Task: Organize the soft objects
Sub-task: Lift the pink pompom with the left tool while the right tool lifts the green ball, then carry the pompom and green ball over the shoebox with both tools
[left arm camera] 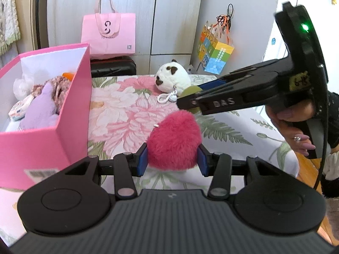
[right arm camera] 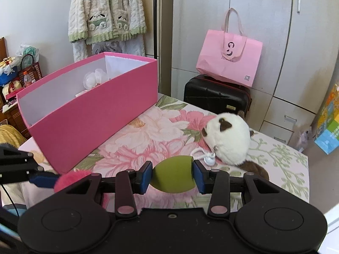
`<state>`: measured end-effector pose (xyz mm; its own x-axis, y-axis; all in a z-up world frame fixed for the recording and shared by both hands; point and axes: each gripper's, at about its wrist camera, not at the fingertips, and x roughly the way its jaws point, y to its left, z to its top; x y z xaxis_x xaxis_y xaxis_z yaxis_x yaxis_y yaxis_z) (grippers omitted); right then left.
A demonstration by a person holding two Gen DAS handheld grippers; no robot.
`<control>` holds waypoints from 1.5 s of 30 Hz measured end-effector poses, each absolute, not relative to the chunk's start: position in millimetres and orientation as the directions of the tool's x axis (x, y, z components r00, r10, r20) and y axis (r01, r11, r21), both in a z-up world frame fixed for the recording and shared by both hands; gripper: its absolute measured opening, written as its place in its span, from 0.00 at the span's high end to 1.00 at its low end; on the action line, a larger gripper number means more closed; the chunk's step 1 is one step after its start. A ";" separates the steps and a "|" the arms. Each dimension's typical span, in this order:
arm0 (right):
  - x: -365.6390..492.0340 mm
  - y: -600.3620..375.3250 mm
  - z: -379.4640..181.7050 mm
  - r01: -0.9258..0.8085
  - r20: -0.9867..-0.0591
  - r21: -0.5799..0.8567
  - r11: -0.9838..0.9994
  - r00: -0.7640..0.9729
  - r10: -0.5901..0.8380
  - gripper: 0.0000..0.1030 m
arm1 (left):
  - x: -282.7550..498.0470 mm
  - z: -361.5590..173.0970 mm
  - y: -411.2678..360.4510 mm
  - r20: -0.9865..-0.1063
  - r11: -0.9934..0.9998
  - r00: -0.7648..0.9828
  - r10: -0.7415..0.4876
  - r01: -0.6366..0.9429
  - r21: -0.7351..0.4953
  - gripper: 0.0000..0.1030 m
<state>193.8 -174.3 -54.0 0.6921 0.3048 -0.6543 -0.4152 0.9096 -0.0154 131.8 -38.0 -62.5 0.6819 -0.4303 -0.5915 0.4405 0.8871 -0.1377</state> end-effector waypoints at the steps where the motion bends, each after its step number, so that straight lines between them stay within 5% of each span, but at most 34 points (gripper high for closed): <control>1: 189.6 -175.4 -54.9 -0.412 -0.658 -0.009 0.911 0.689 0.305 0.55 | 129.6 -62.6 -35.3 -0.597 0.886 0.675 -0.433 0.442 -0.142 0.56; 22: 115.4 -143.8 -30.4 -0.513 -0.684 0.216 0.830 0.528 0.504 0.55 | 94.7 -26.2 66.0 -0.707 0.891 0.568 -0.421 0.403 -0.207 0.56; 30: 126.2 -106.0 -5.7 -0.590 -0.656 0.276 0.759 0.461 0.597 0.55 | 91.0 12.4 102.3 -0.680 0.905 0.616 -0.398 0.385 -0.181 0.56; 45: 201.0 -34.6 38.9 -0.652 -0.574 0.116 0.749 0.571 0.586 0.55 | 175.6 43.0 133.9 -0.630 0.946 0.714 -0.306 0.303 -0.115 0.56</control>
<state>201.0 -34.6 38.9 0.5710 0.5865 -0.5745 -0.6523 0.7490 0.1162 175.6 133.9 43.0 0.7143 -0.3056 -0.6296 0.3029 0.9460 -0.1155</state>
